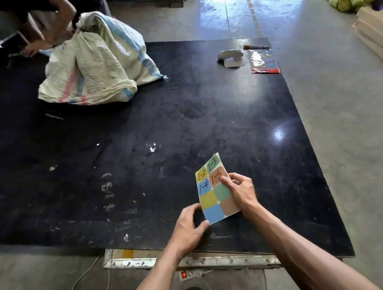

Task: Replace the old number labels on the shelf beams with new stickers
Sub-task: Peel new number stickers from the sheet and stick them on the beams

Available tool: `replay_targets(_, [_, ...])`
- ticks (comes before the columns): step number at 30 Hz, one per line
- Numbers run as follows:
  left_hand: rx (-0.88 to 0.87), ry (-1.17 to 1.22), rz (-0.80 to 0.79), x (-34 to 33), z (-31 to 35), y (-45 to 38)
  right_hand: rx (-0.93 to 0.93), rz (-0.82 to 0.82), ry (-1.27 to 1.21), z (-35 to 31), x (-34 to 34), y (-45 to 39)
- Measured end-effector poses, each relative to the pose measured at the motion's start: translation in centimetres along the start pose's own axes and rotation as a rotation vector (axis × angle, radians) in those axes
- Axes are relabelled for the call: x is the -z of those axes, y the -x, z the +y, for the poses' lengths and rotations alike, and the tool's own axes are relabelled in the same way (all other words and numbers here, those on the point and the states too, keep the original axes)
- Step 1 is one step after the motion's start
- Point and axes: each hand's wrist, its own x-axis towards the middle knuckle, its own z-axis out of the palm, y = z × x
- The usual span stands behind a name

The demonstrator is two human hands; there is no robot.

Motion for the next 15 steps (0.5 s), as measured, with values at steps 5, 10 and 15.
replay_targets(5, [0.298, 0.661, 0.327, 6.7, -0.5, 0.2, 0.071, -0.372, -0.082, -4.4, -4.7, 1.5])
replay_targets(10, [0.292, 0.994, 0.493, 14.1, -2.9, 3.6, 0.162, -0.696, -0.058, -9.5, -11.5, 4.2])
replay_targets(15, [0.121, 1.065, 0.756, 19.7, -4.6, 10.0, 0.262, -0.897, -0.03, -13.8, -19.1, 8.7])
